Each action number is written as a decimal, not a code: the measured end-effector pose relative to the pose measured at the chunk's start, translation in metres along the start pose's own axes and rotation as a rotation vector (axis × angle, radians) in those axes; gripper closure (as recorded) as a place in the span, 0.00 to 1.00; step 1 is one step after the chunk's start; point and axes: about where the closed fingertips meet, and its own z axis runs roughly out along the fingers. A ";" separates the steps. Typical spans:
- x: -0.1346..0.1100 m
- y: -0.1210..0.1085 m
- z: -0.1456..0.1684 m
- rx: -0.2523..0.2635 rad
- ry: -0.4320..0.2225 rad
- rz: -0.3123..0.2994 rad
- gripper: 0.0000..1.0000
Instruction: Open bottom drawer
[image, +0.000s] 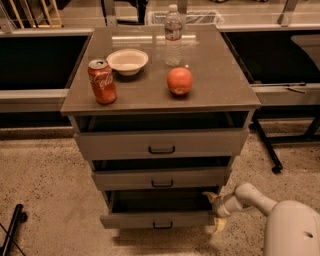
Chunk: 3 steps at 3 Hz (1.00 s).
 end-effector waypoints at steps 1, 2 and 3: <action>0.000 0.000 0.000 0.000 0.000 0.000 0.00; -0.006 0.020 0.015 -0.060 0.035 -0.004 0.00; -0.017 0.069 0.033 -0.183 0.065 0.005 0.20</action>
Offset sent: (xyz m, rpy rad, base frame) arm -0.0608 0.0289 -0.0358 -0.1589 0.1360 0.0925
